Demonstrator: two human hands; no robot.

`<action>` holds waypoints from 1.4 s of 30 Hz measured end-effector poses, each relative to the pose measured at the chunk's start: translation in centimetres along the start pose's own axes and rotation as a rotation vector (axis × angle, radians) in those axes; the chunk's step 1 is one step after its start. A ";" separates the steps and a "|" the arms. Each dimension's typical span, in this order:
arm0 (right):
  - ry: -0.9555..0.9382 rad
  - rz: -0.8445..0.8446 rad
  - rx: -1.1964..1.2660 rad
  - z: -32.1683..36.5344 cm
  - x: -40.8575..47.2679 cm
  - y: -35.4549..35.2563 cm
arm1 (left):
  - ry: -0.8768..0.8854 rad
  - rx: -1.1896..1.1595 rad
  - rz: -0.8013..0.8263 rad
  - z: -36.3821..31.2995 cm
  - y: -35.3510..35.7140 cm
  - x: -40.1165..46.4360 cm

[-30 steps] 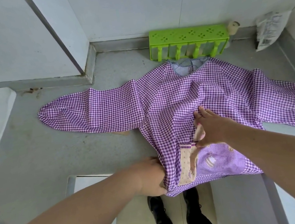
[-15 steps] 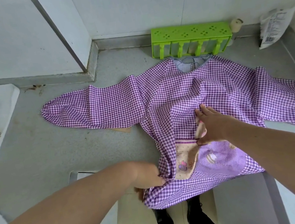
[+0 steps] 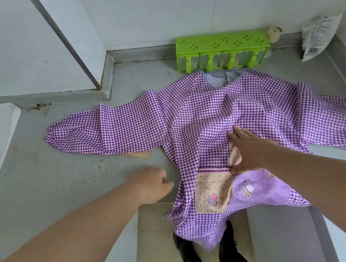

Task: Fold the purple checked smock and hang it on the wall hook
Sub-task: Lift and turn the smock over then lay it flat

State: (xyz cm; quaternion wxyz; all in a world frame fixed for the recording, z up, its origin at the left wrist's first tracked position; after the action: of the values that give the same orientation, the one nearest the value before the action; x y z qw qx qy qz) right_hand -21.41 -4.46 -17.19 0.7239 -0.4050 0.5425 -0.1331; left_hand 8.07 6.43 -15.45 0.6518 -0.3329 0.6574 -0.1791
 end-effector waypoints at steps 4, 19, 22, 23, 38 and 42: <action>-0.002 0.009 0.000 -0.1 0.0 -0.1 | 0.022 0.113 -0.283 1.2 -1.4 1.9; 0.052 -0.030 -0.052 -0.2 -1.3 -1.2 | -0.237 0.377 -0.354 5.3 -6.4 5.7; 0.056 -0.028 -0.063 -0.3 -1.1 -1.1 | -0.159 0.248 -0.334 3.9 -5.6 4.6; 0.055 -0.026 -0.062 -0.3 -1.1 -1.1 | -0.149 0.146 -0.223 3.2 -4.5 4.4; 0.024 -0.050 0.054 -1.1 -0.6 -0.7 | -0.424 -0.810 0.008 7.6 -0.9 5.3; 0.017 -0.049 0.044 -0.9 -0.7 -1.0 | -0.288 -0.619 0.118 6.7 -0.8 3.7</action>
State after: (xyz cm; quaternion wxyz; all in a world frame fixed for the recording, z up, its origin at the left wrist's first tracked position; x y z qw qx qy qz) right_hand -22.25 -5.05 -16.02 0.7246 -0.4008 0.5355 -0.1660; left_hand 15.04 4.69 -18.20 0.6151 -0.4982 0.6001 0.1154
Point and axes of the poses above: each hand's wrist, its own x-axis towards the middle knuckle, its own y-axis out of the palm, z = x × y, the point moved 4 cm from there along x, towards the middle knuckle, and after that the axes turned 8 degrees about -y, right-handed, at the moved point
